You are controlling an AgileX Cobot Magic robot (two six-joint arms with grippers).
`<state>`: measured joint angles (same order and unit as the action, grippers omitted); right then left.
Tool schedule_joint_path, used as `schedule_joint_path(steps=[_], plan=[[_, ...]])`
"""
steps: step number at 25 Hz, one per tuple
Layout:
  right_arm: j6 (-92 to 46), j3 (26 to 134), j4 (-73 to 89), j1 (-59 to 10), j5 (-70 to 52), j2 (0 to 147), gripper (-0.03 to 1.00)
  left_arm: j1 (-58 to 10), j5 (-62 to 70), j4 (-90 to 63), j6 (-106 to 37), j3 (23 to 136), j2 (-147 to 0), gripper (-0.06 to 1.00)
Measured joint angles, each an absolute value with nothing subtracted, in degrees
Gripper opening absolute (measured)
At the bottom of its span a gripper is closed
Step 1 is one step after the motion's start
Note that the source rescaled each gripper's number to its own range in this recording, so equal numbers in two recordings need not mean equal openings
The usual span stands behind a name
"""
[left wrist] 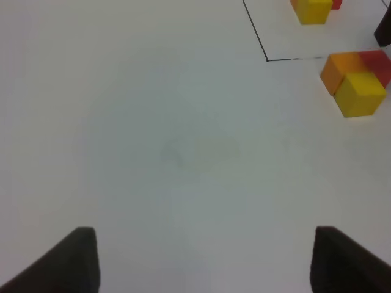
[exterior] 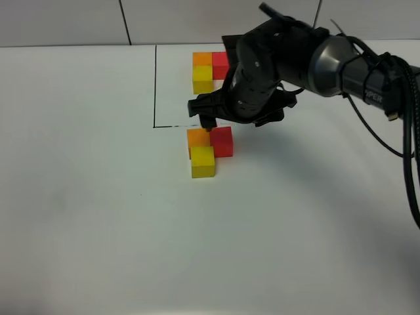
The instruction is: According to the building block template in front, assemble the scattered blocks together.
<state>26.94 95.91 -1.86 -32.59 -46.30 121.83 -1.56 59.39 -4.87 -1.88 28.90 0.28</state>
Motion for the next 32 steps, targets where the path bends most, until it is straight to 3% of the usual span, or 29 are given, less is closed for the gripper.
schedule_joint_path(steps=[15, 22, 32], plan=[[19.39, 95.91, 2.33, -15.34, -48.17, 121.5, 0.64, -1.56, 59.39, -4.87, -1.88, 28.9, 0.28, 0.6], [15.45, 95.06, -0.78, -13.41, -49.83, 115.84, 0.64, -1.56, 59.39, -4.87, -1.88, 28.9, 0.28, 0.6], [16.58, 72.7, -4.82, -12.6, -40.38, 90.88, 0.64, -1.56, 59.39, -4.87, -1.88, 28.9, 0.28, 0.6]])
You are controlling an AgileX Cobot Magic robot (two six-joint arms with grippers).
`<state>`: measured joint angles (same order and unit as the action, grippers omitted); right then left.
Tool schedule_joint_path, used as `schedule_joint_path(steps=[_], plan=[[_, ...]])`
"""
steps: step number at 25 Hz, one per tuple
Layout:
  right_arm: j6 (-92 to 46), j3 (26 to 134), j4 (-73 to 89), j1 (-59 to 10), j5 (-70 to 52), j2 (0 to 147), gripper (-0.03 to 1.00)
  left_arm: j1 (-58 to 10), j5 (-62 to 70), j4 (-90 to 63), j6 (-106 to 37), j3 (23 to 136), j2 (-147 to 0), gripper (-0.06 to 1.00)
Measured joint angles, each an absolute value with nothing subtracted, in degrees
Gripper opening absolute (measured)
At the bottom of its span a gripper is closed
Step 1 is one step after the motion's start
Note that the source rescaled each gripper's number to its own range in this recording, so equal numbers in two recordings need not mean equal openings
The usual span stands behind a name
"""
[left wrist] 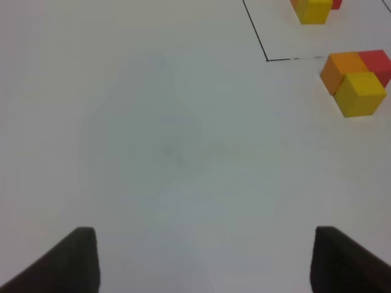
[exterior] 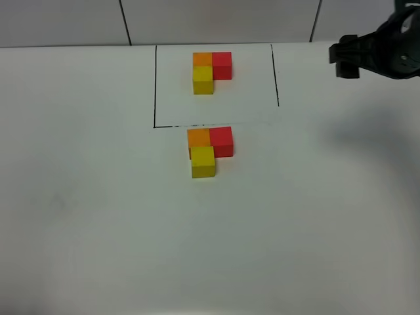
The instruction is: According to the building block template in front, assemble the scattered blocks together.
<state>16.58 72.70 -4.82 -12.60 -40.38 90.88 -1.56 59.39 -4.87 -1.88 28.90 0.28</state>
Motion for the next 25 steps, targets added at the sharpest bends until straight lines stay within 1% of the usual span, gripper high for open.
schedule_joint_path(steps=[9, 15, 21, 25], plan=[[17.06, 48.99, -7.48, -12.26, -41.39, 55.45, 0.64, -1.56, 59.39, -4.87, -1.88, 28.9, 0.28, 0.6], [19.12, 36.92, -9.78, -12.26, -46.49, 29.66, 0.64, -1.56, 59.39, -4.87, -1.88, 28.9, 0.28, 0.6], [22.4, 30.63, -11.82, -12.26, -53.41, 11.12, 0.64, -1.56, 59.39, -4.87, -1.88, 28.9, 0.28, 0.6], [22.84, 30.07, -12.41, -12.26, -60.27, 4.13, 0.64, -1.56, 59.39, -4.87, -1.88, 28.9, 0.28, 0.6]])
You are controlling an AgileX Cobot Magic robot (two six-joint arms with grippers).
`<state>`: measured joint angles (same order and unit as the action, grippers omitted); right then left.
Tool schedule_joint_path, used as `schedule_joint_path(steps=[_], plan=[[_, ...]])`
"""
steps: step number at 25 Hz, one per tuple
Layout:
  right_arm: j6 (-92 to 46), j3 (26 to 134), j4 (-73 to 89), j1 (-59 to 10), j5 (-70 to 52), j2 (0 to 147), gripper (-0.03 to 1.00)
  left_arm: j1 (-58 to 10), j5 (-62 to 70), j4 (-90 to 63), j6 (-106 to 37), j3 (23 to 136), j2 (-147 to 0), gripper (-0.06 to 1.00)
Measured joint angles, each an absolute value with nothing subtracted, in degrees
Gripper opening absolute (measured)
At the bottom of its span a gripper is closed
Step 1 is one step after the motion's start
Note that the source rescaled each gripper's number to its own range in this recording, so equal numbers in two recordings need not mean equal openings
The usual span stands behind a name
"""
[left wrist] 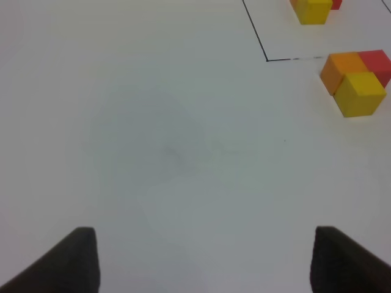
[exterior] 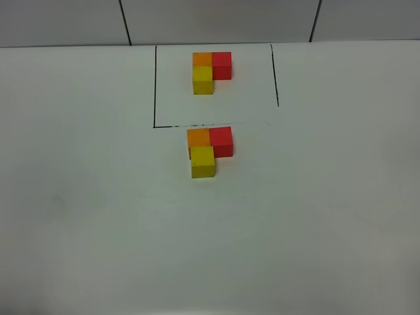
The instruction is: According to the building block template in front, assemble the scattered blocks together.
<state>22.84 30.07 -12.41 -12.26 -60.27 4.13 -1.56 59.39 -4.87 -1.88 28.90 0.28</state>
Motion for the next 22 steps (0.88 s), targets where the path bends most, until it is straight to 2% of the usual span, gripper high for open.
schedule_joint_path(steps=[4, 12, 22], plan=[[20.81, 30.07, -12.13, -12.26, -64.96, 2.94, 0.64, -1.56, 59.39, -4.87, -1.88, 28.9, 0.28, 0.6], [14.92, 30.0, -8.16, -12.26, -64.53, 2.94, 0.64, -1.56, 59.39, -4.87, -1.88, 28.9, 0.28, 0.6], [13.8, 28.72, -7.75, -12.26, -61.72, 2.94, 0.64, -1.56, 59.39, -4.87, -1.88, 28.9, 0.28, 0.6]])
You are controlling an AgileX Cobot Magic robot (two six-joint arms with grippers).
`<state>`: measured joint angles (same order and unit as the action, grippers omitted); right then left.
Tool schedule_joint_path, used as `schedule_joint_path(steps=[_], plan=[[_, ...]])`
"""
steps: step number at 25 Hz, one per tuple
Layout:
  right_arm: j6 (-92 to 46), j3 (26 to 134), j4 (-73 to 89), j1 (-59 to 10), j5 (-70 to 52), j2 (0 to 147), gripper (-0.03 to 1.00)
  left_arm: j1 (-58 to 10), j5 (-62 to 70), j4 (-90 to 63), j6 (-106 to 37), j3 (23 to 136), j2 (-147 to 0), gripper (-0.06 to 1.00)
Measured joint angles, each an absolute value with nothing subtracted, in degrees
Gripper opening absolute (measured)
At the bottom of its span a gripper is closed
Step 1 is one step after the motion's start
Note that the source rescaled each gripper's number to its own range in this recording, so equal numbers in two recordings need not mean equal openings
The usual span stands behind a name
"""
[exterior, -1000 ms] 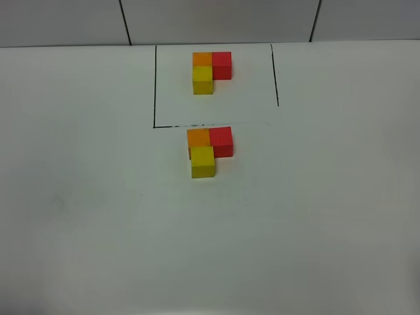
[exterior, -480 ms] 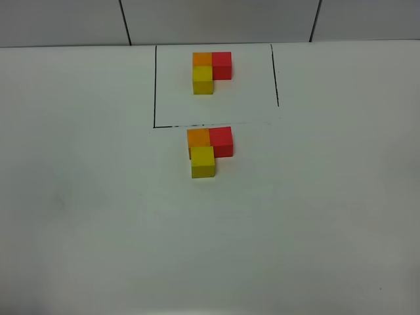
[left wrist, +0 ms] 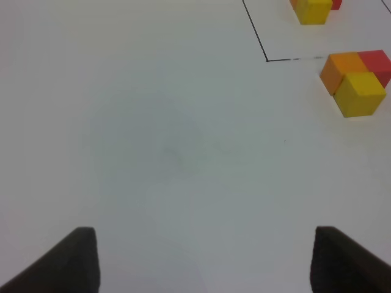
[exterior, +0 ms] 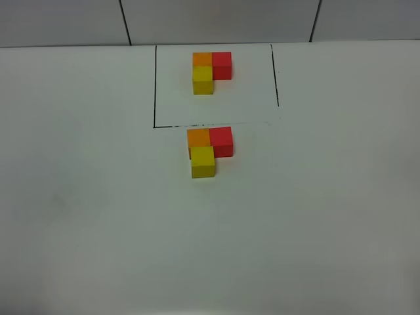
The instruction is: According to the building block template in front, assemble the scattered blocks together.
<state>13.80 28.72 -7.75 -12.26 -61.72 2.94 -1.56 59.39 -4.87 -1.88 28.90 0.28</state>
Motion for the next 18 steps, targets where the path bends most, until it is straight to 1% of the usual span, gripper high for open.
schedule_joint_path(steps=[15, 18], plan=[[13.87, 28.72, -7.71, -12.2, -61.72, 2.94, 0.64, -1.56, 59.39, -4.87, -1.88, 28.9, 0.28, 0.6], [13.87, 28.72, -7.71, -10.05, -61.68, 2.94, 0.64, -1.56, 59.39, -4.87, -1.88, 28.9, 0.28, 0.6]])
